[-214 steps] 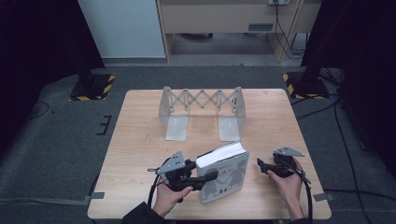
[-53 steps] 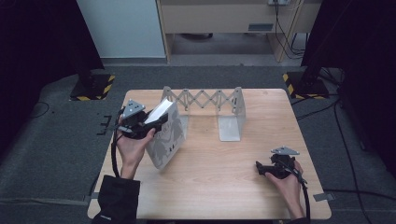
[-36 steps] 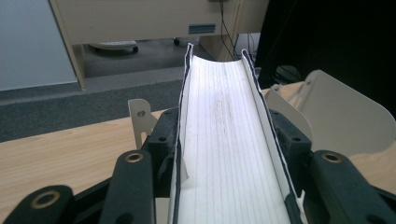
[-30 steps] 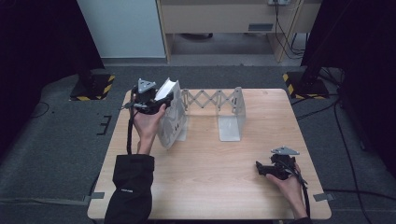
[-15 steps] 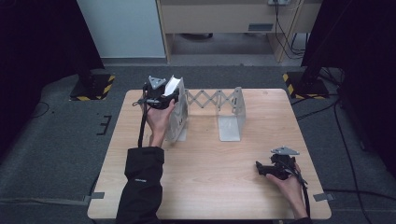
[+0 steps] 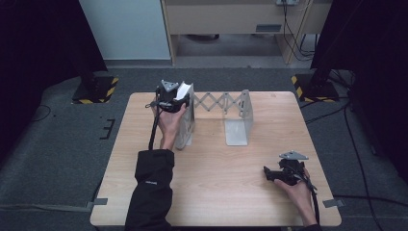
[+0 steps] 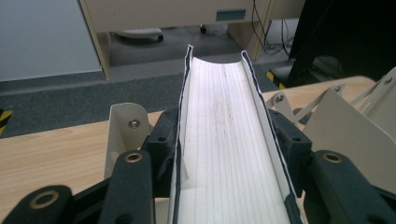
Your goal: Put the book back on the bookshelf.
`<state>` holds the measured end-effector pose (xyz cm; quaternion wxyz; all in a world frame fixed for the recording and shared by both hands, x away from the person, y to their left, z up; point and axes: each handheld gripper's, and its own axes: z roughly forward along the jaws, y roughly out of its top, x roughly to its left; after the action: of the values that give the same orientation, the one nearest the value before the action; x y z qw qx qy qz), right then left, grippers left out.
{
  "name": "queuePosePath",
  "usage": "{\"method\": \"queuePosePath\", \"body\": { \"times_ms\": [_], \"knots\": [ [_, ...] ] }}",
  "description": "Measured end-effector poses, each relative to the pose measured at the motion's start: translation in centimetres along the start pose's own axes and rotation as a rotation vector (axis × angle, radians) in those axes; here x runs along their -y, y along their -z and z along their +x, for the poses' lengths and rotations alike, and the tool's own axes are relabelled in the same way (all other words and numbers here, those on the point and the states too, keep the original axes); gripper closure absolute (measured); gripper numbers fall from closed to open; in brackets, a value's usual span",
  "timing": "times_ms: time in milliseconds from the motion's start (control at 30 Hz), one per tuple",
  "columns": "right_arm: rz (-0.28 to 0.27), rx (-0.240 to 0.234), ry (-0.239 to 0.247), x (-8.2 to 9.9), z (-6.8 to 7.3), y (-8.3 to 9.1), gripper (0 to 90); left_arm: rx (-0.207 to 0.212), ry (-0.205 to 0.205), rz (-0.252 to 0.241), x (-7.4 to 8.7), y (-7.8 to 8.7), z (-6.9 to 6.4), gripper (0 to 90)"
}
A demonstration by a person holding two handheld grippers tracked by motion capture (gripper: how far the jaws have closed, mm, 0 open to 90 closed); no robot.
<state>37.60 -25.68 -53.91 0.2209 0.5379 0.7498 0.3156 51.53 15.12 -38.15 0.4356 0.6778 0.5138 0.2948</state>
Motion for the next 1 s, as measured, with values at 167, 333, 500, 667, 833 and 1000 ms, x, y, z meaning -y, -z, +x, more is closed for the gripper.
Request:
{"method": "queuePosePath", "body": {
  "times_ms": [167, 333, 500, 667, 833, 1000],
  "knots": [
    [0.0, 0.0, 0.0, 0.0, 0.0, 0.0, 3.4, 0.006, -0.002, -0.028, 0.7, 0.2, 0.0, 50.3],
    [0.001, -0.002, 0.003, 0.0, 0.0, 0.0, 3.4, 0.05, -0.035, -0.113, 1.8, 0.7, -0.1, 41.1],
    [0.002, -0.004, 0.006, 0.0, 0.0, 0.1, 3.4, 0.095, -0.07, -0.133, 2.5, 1.9, -0.2, 27.9],
    [0.001, -0.004, 0.004, 0.0, 0.0, 0.0, 3.4, 0.132, -0.05, -0.096, 4.5, 2.7, 0.9, 27.5],
    [0.002, -0.005, 0.005, 0.0, 0.0, 0.0, 3.4, 0.168, -0.03, -0.105, 7.2, 3.1, 1.2, 31.3],
    [0.001, -0.003, 0.004, 0.0, 0.0, 0.0, 3.4, 0.187, 0.001, -0.111, 8.8, 3.9, 1.5, 33.7]
  ]
}}
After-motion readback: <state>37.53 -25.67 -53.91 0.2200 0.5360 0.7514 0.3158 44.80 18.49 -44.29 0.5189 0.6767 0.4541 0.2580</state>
